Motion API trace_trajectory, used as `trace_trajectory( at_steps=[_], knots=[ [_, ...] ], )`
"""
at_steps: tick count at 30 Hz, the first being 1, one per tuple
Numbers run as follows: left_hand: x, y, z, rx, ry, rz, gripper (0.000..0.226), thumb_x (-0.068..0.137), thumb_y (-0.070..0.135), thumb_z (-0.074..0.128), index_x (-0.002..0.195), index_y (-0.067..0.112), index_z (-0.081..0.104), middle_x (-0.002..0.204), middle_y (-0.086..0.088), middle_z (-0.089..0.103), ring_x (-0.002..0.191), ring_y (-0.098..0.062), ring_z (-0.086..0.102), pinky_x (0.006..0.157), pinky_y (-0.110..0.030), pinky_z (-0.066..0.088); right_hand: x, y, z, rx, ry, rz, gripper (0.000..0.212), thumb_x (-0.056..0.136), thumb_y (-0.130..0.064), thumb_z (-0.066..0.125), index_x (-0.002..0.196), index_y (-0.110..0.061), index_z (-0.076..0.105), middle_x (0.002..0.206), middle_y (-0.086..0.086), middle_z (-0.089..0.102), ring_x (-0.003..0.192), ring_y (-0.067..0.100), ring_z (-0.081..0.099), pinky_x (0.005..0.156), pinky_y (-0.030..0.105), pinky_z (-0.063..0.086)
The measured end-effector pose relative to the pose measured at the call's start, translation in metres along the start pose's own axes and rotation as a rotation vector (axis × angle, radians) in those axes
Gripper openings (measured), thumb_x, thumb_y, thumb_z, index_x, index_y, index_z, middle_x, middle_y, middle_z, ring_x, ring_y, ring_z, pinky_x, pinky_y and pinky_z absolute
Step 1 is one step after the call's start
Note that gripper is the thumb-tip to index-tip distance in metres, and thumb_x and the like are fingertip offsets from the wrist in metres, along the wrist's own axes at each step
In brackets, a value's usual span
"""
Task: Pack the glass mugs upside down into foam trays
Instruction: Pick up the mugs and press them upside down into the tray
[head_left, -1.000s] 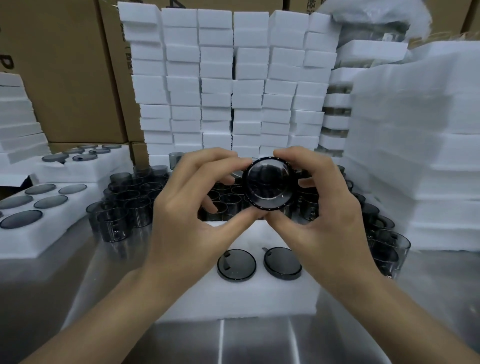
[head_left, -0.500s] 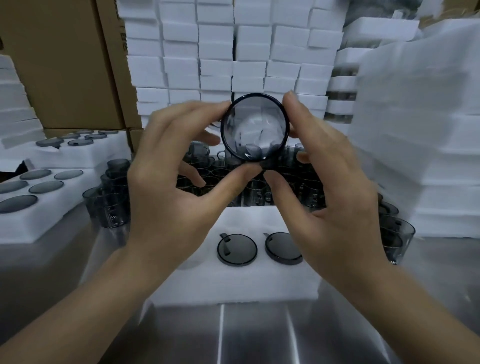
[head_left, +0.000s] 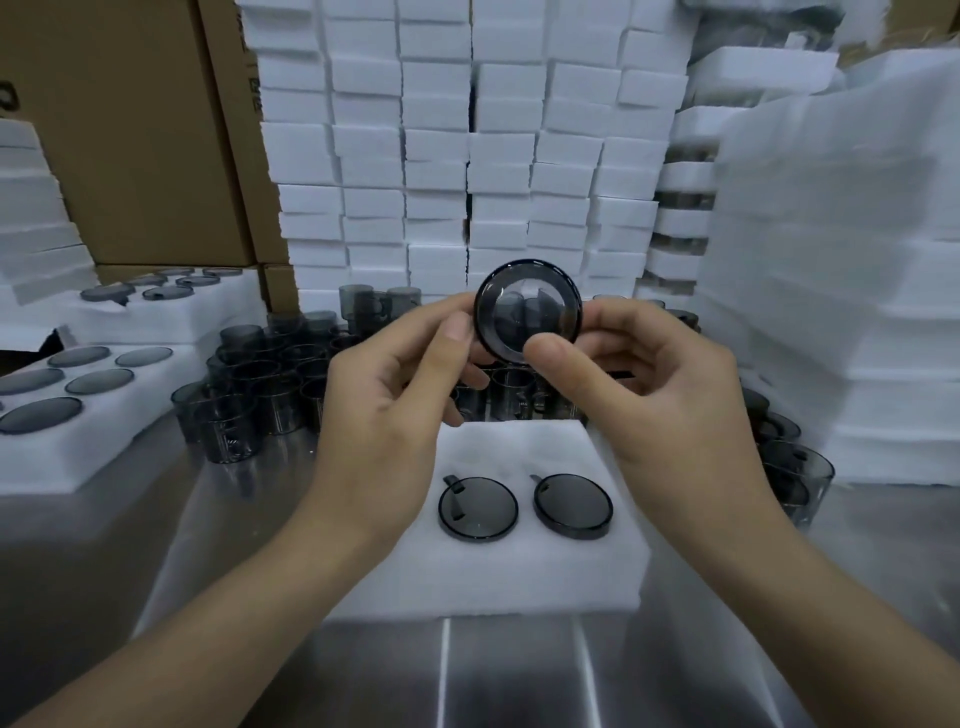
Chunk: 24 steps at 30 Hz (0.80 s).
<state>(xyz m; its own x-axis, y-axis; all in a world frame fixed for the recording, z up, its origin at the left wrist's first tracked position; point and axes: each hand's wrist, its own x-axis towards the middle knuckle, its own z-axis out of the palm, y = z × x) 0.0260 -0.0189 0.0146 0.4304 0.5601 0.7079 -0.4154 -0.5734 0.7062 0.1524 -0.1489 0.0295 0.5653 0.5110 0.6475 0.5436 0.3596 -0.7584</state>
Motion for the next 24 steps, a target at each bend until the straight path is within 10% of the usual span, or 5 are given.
trace_trajectory(
  at_steps=[10, 19, 24],
  knots=[
    [0.001, -0.002, 0.001, 0.111, 0.016, 0.138, 0.031, 0.104, 0.026, 0.066, 0.135, 0.029, 0.07, 0.116, 0.005, 0.073, 0.106, -0.011, 0.07, 0.08, -0.022, 0.057, 0.006, 0.001, -0.004, 0.209, -0.155, 0.247, 0.041, 0.094, -0.061, 0.066, 0.117, -0.03, 0.077, 0.109, 0.002, 0.082, 0.093, 0.021, 0.08, 0.078, 0.034, 0.054],
    [0.002, -0.01, -0.007, 0.434, -0.099, 0.341, 0.068, 0.089, 0.026, 0.083, 0.152, 0.025, 0.056, 0.129, 0.013, 0.062, 0.122, -0.021, 0.062, 0.083, -0.033, 0.057, 0.002, 0.006, -0.003, 0.159, -0.144, 0.064, 0.054, 0.091, -0.041, 0.083, 0.141, -0.035, 0.063, 0.115, -0.001, 0.079, 0.098, 0.02, 0.078, 0.079, 0.024, 0.06],
    [0.007, -0.011, -0.011, 0.313, -0.044, 0.263, 0.062, 0.092, 0.041, 0.081, 0.149, 0.035, 0.059, 0.131, 0.016, 0.064, 0.126, -0.021, 0.064, 0.082, -0.033, 0.06, 0.001, 0.011, -0.004, 0.06, -0.24, -0.05, 0.071, 0.09, -0.032, 0.083, 0.154, -0.033, 0.053, 0.136, -0.004, 0.07, 0.114, 0.023, 0.072, 0.089, 0.046, 0.064]
  ],
)
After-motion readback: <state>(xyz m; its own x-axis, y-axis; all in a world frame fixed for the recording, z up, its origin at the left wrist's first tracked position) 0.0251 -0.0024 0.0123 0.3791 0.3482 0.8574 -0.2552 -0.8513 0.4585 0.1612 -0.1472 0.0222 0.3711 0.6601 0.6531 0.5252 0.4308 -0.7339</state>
